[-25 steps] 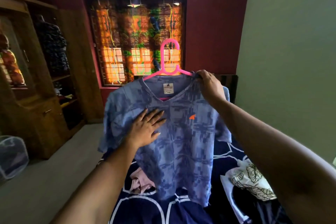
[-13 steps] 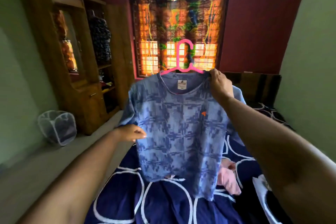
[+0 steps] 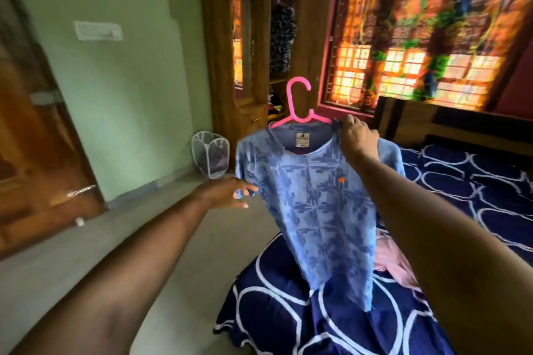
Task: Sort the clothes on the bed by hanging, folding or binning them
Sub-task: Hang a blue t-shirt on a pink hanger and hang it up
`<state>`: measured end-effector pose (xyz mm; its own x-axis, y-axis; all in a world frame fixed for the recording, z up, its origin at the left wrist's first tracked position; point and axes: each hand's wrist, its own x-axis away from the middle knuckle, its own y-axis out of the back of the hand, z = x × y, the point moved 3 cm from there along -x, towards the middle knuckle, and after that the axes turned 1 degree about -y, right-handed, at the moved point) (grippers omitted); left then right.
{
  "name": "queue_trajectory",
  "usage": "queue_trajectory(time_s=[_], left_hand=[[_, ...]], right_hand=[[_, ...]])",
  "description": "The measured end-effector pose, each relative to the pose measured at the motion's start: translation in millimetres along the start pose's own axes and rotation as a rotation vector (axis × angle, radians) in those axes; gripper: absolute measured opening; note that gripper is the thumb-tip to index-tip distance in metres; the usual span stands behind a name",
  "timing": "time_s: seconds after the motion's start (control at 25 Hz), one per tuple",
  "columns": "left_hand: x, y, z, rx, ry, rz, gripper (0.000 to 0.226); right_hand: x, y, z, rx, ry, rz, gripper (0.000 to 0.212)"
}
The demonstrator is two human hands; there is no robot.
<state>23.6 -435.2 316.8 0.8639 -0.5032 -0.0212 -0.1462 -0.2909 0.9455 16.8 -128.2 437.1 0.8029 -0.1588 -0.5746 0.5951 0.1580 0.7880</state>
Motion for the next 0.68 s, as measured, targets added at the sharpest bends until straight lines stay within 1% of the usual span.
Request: queue_trajectory(time_s=[0.32,0.44,0.68], left_hand=[[155,40,147,0.139,0.332,-0.146,0.035],[201,41,190,0.198,0.4,-0.253,0.031],[265,43,262,0.237,0.505,-0.371,0.026]], right_hand=[[31,-48,185,-0.15,0.133,0.081,0.029],[42,-69,238,-0.192,0.148,0.115,0.028],[47,-107,334,-0.284,0.185,0.181,0.029]])
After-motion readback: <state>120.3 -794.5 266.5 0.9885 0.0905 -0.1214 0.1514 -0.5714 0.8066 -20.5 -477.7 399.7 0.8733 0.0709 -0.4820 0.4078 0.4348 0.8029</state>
